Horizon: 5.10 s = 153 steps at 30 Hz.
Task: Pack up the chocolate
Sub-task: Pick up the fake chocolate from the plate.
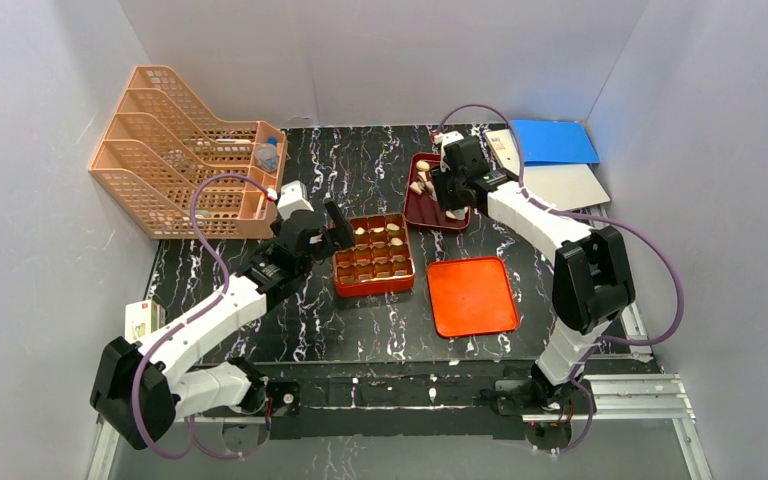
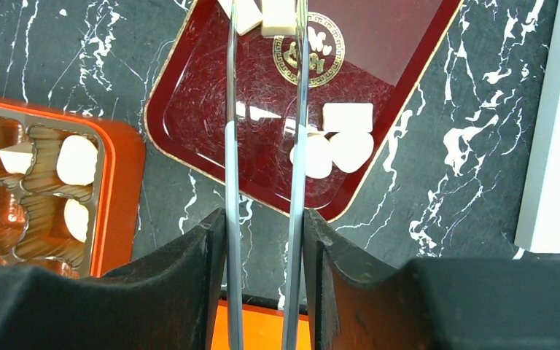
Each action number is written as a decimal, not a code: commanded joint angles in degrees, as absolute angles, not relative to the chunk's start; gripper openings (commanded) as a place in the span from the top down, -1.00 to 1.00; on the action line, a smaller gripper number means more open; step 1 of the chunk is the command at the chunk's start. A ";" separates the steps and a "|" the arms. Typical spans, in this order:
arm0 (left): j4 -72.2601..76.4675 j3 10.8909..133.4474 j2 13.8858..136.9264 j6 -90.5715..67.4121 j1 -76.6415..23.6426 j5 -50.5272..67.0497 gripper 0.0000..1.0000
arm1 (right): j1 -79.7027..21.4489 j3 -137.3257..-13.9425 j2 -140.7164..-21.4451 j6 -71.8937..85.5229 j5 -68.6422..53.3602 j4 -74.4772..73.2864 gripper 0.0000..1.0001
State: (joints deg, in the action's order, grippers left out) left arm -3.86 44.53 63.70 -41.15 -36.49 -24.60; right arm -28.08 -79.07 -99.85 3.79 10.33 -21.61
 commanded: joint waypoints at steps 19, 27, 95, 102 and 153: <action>-2.55 43.07 64.07 -41.52 -34.80 -23.55 -0.96 | -24.72 -82.44 -102.43 2.84 6.90 -17.33 0.09; -2.46 42.68 63.86 -41.60 -34.72 -23.62 -0.96 | -24.76 -82.00 -103.55 2.92 7.00 -17.75 0.10; -4.58 42.62 61.48 -41.99 -33.84 -23.02 -0.95 | -24.82 -82.80 -100.98 5.46 7.65 -22.17 0.13; -4.22 42.19 61.61 -41.89 -33.84 -23.08 -0.95 | -24.81 -83.73 -102.23 5.45 7.91 -22.50 0.11; -6.23 44.24 60.99 -41.82 -33.66 -23.20 -0.95 | -27.50 -78.99 -92.11 6.91 7.80 -24.65 0.97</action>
State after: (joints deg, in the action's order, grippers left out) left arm -4.91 42.61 62.37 -42.00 -33.91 -22.83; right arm -25.56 -80.12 -96.86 6.11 8.21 -24.34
